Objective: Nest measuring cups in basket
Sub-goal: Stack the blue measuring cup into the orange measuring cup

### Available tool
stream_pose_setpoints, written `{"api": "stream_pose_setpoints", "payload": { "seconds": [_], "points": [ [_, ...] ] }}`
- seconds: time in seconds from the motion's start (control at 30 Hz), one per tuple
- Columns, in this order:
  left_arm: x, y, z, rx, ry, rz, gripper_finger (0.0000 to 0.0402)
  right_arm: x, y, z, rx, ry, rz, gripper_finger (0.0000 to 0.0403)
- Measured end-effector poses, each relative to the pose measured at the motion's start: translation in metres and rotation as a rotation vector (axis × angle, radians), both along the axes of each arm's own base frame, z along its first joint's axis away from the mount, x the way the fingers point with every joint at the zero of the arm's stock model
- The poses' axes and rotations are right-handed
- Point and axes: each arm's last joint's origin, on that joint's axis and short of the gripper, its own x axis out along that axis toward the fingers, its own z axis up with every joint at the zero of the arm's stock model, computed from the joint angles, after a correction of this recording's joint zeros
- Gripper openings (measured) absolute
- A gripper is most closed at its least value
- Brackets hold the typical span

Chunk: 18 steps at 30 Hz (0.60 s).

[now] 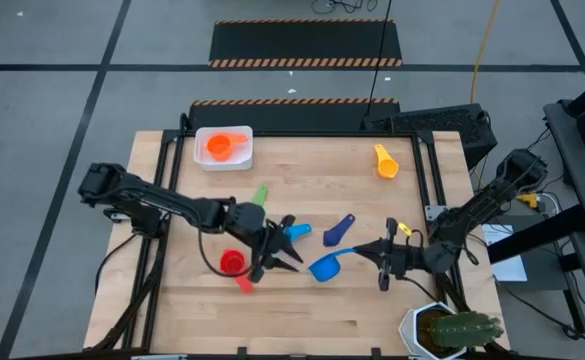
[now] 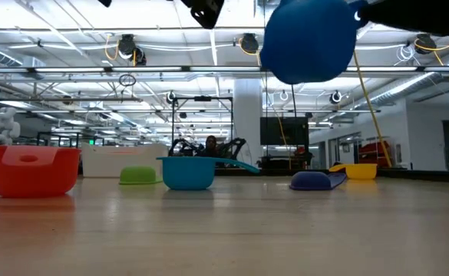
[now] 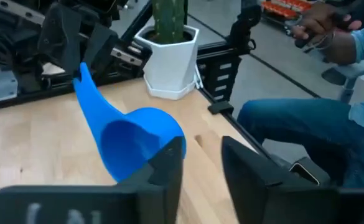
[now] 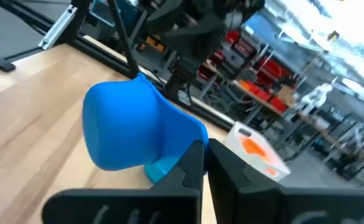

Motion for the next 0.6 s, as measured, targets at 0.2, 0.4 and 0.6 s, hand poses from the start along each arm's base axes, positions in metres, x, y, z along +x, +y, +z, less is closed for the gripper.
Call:
{"api": "stream_pose_setpoints", "payload": {
  "seconds": [0.2,0.4,0.6],
  "points": [
    [0.006,0.002,-0.008,0.043,0.009,0.118,0.0221,-0.002,0.003,0.004,-0.121,-0.012,0.022,0.0000],
    [0.020,-0.004,-0.029,0.024,0.010,0.101,0.0282,0.000,0.000,0.005,-0.133,-0.023,0.007,0.0000],
    [0.026,0.000,-0.036,0.012,0.032,0.118,0.0287,0.000,0.000,0.006,-0.153,-0.025,0.007,0.0000]
  ]
}}
